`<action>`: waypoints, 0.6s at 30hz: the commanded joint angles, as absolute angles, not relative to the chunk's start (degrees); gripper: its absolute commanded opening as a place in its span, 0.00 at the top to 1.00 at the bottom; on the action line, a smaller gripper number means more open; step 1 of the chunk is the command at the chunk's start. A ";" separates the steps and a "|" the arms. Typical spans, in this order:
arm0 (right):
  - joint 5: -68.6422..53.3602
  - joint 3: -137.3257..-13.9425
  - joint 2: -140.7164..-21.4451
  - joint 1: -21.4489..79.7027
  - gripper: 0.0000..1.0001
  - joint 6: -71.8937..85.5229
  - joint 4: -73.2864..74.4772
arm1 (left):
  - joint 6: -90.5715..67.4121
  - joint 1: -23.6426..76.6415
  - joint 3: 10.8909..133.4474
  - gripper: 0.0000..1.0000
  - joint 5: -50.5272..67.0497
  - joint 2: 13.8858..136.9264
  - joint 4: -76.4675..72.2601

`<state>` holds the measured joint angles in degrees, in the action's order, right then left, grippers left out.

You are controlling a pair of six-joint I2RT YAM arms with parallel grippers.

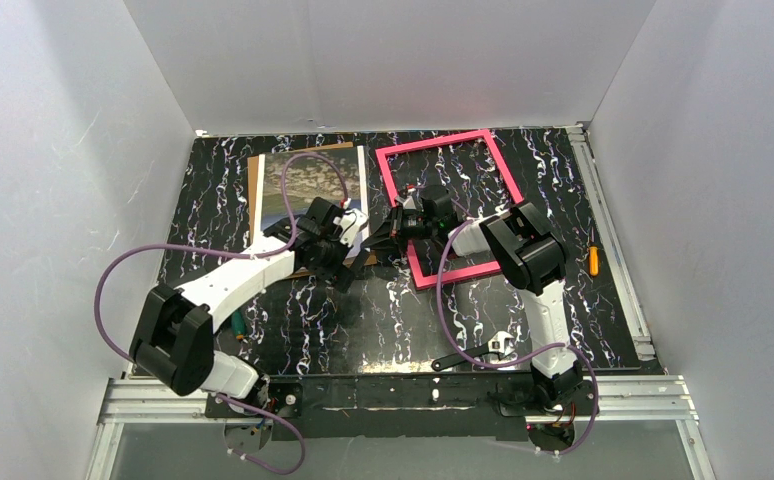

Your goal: Take the photo out of the frame

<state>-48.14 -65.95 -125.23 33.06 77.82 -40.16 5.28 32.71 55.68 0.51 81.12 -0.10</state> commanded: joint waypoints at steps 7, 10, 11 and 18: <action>-48.16 -66.45 -123.05 33.13 0.84 78.02 -42.71 | 5.95 32.70 57.19 0.03 1.66 87.13 -1.73; -48.10 -66.46 -122.93 33.22 0.81 78.20 -43.04 | 3.97 32.67 58.85 0.03 0.88 89.01 -1.08; -48.10 -66.38 -122.93 33.22 0.81 78.41 -43.37 | 3.42 32.69 59.35 0.04 -0.56 89.46 -0.96; -47.86 -66.03 -123.20 33.30 0.80 79.28 -44.17 | 0.65 32.61 60.43 0.08 -6.29 91.68 0.36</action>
